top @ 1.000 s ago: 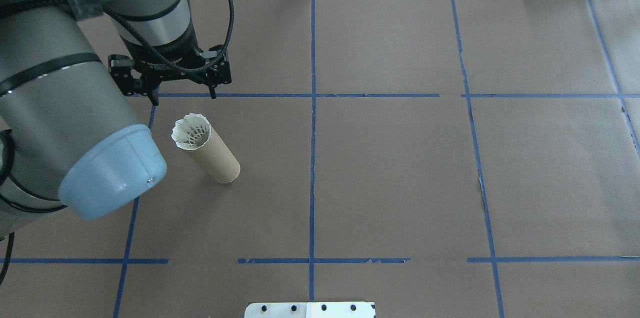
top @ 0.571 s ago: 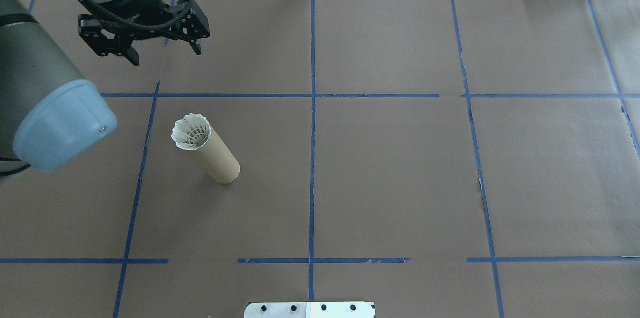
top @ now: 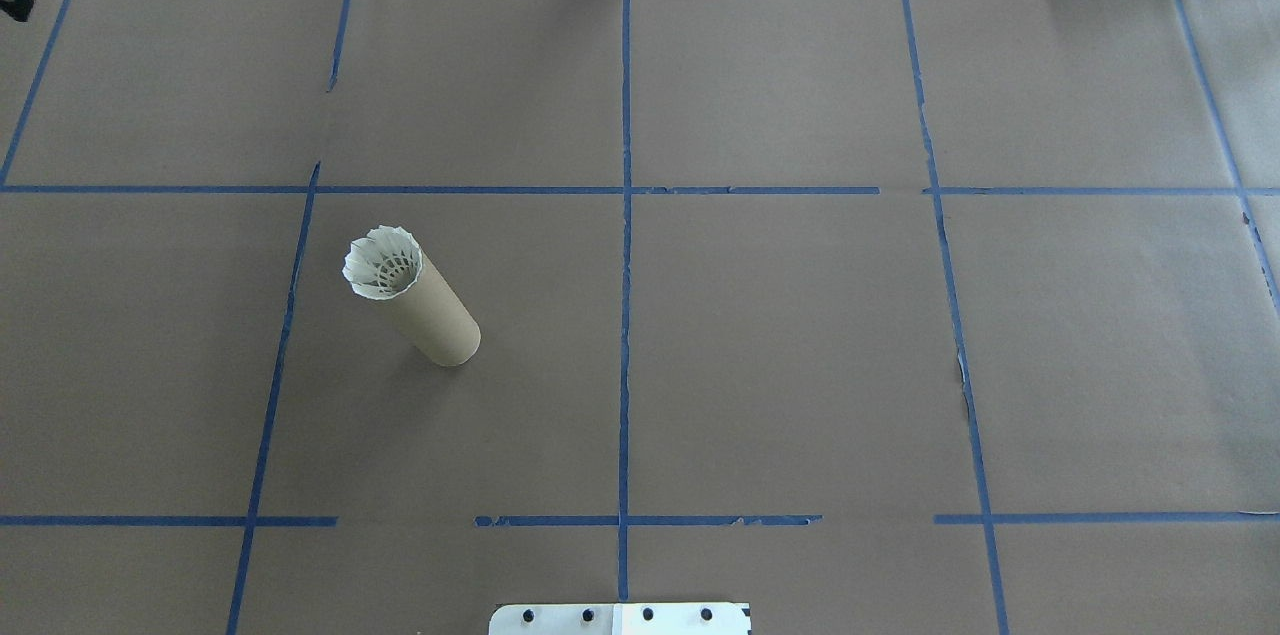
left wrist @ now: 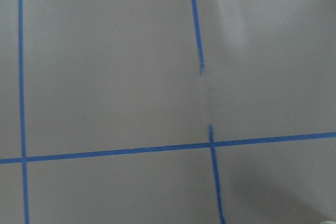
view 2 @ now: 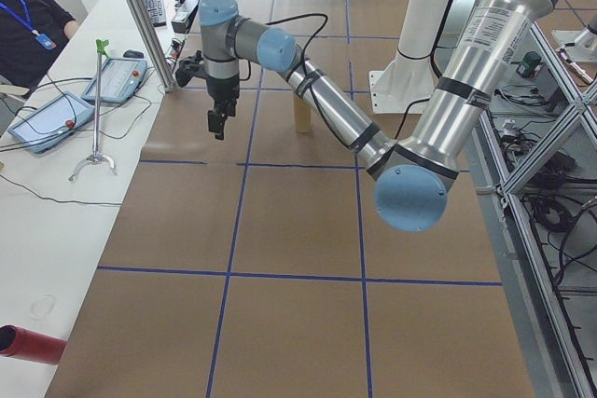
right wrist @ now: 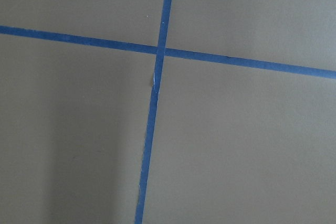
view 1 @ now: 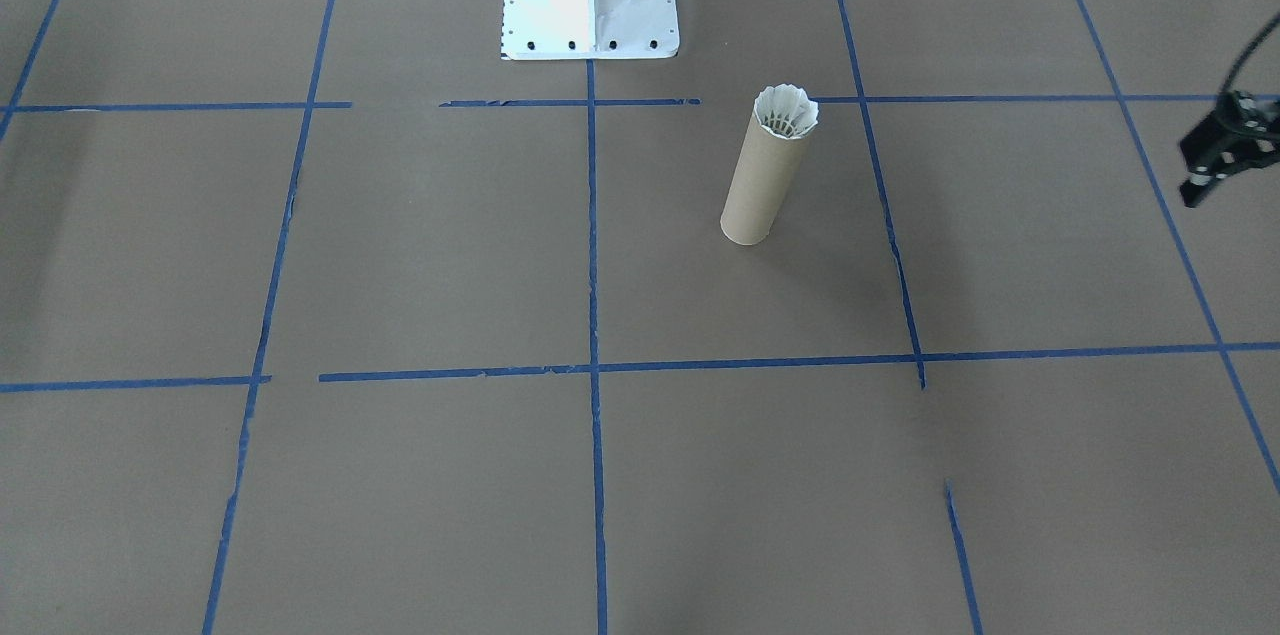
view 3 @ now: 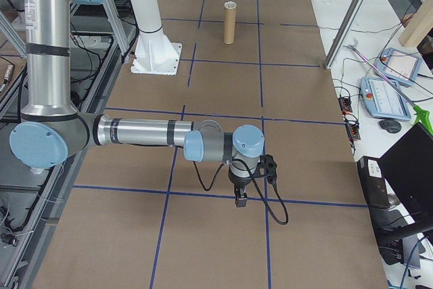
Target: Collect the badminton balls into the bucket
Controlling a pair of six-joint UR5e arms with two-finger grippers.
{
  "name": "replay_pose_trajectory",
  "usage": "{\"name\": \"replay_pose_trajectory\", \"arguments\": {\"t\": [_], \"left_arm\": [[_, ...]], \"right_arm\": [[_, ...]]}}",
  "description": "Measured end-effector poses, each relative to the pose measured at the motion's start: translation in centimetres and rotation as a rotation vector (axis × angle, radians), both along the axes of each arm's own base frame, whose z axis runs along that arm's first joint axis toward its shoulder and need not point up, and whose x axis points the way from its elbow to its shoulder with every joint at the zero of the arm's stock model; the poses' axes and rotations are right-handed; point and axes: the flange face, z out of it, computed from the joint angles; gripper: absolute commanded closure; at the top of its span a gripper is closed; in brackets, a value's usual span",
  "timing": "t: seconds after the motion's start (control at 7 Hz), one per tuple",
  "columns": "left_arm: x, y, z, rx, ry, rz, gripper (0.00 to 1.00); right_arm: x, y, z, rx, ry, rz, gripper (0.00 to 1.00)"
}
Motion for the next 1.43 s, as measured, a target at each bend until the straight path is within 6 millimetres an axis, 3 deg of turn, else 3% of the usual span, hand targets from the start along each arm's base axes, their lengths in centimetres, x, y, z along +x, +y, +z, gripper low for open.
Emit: {"name": "replay_pose_trajectory", "arguments": {"t": [0.29,0.43,0.71,1.14,1.43], "left_arm": [[-7.7,0.5,14.0,-0.015,0.005,0.045,0.00],[-9.6,2.0,18.6,-0.064,0.015,0.034,0.00],[-10.5,5.3,25.4,-0.186,0.029,0.013,0.00],[-10.1,8.6,31.1,-0.229,0.085,0.011,0.00],[-9.7,9.4,31.2,-0.195,0.139,0.013,0.00]], "right_arm": [[0.0,0.0,0.0,0.000,0.000,0.000,0.00],[0.0,0.0,0.0,0.000,0.000,0.000,0.00],[0.0,0.0,0.0,0.000,0.000,0.000,0.00],[0.0,0.0,0.0,0.000,0.000,0.000,0.00],[0.0,0.0,0.0,0.000,0.000,0.000,0.00]]}}
